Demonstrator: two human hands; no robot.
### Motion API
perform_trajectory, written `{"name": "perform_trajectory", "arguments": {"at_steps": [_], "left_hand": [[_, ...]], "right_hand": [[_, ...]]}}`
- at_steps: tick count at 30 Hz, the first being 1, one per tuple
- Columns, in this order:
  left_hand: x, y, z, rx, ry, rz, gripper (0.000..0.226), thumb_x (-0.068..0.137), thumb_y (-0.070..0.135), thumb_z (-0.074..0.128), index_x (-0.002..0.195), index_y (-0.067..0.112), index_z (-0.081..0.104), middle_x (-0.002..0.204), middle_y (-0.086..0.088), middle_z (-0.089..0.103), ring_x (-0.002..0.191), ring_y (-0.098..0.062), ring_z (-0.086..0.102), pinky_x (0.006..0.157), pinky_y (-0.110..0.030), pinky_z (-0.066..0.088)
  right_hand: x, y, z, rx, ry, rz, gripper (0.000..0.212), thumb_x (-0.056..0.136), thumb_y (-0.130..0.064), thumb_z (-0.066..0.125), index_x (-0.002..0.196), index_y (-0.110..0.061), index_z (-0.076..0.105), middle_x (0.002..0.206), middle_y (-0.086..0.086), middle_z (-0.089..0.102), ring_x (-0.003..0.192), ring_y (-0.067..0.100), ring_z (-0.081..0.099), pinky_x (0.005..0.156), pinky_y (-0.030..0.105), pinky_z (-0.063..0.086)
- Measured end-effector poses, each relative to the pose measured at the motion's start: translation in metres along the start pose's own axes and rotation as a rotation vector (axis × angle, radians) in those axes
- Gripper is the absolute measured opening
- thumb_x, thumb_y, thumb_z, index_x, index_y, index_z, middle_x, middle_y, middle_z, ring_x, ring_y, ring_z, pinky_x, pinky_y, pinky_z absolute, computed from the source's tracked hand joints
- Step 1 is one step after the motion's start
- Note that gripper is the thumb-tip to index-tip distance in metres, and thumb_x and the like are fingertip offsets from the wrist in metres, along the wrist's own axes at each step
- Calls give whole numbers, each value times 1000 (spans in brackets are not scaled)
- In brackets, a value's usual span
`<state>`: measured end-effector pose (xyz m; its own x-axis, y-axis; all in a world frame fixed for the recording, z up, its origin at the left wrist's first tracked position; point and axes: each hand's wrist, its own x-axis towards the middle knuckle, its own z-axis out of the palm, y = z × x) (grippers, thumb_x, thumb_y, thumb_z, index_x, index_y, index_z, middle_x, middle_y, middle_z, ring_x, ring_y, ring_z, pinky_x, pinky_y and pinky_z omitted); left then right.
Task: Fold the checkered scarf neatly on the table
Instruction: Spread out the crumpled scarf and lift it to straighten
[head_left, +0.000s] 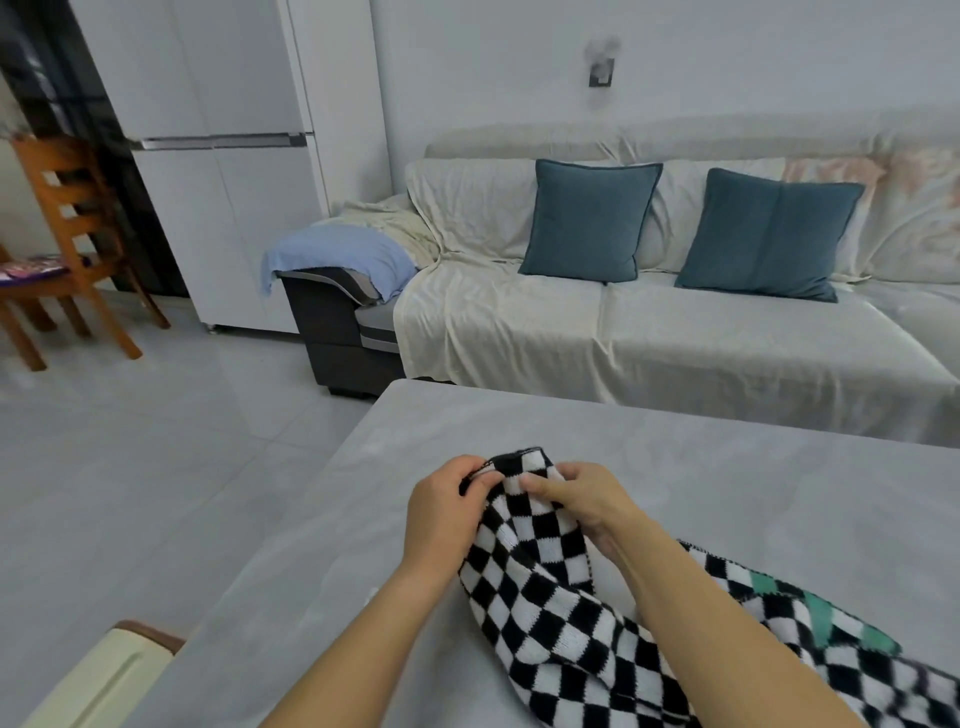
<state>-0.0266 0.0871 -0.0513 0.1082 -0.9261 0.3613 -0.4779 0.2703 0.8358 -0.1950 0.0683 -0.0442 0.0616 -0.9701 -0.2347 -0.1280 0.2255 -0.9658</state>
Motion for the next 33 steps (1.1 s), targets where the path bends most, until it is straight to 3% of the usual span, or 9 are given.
{"name": "perform_trajectory", "arguments": {"at_steps": [4,9,15,17,19,24,26,29,33], "left_hand": [[-10,21,-27,-25,19,23,8,87,27,64,84,24,70,76,13,68,75,0,60,70,-19,48],[-22,47,-61,-82,-2,-20,8,79,31,73,78,26,67,72,11,68,71,-3,61,67,-24,50],[-48,49,-100,-36,-205,-228,14,74,26,77,85,22,70,82,9,72,79,-6,67,75,-33,57],[-62,45,-112,4,-250,-240,11,77,23,76,88,22,71,83,11,72,79,-5,68,75,-32,58],[-74,42,-126,-10,-216,-265,7,78,22,76,83,19,72,78,8,73,72,-7,69,69,-32,58],[-78,36,-178,-24,-54,-309,23,78,20,76,60,15,62,57,8,67,58,-6,65,53,-23,51],[-76,33,-201,1,-21,-316,22,78,23,75,64,10,64,59,1,68,57,-12,66,56,-29,51],[-72,21,-230,58,-3,-343,24,78,28,74,74,5,67,68,-4,71,61,-15,68,61,-34,54],[-68,-9,-253,106,12,-403,27,75,28,76,66,5,62,63,-4,69,55,-13,63,57,-33,51]], "right_hand": [[-25,-39,2,-26,85,-226,21,69,-10,81,87,-13,71,83,1,73,73,10,69,62,20,53],[-49,-82,16,-136,138,-324,16,70,-19,80,79,-8,72,79,8,73,76,23,70,74,38,57],[-73,-137,30,-143,118,-402,35,69,-20,82,52,-9,52,51,-2,60,49,8,55,52,22,47],[-72,-154,37,-179,132,-435,34,64,-29,84,66,-9,58,64,8,59,60,17,54,61,35,49],[-70,-168,46,-222,126,-464,36,61,-36,85,76,-13,61,70,11,56,64,19,52,63,42,49],[-62,-186,75,-345,128,-495,41,64,-35,83,68,1,65,65,9,62,59,14,52,61,32,45],[-56,-186,94,-367,127,-477,28,67,-33,82,60,-11,66,60,3,64,54,11,53,57,28,45],[-44,-182,126,-442,121,-448,37,72,-33,79,51,-18,52,53,-4,52,48,10,46,48,23,35],[-18,-161,167,-532,95,-430,48,73,-28,78,53,-16,36,53,2,37,51,15,35,51,30,28]]}}
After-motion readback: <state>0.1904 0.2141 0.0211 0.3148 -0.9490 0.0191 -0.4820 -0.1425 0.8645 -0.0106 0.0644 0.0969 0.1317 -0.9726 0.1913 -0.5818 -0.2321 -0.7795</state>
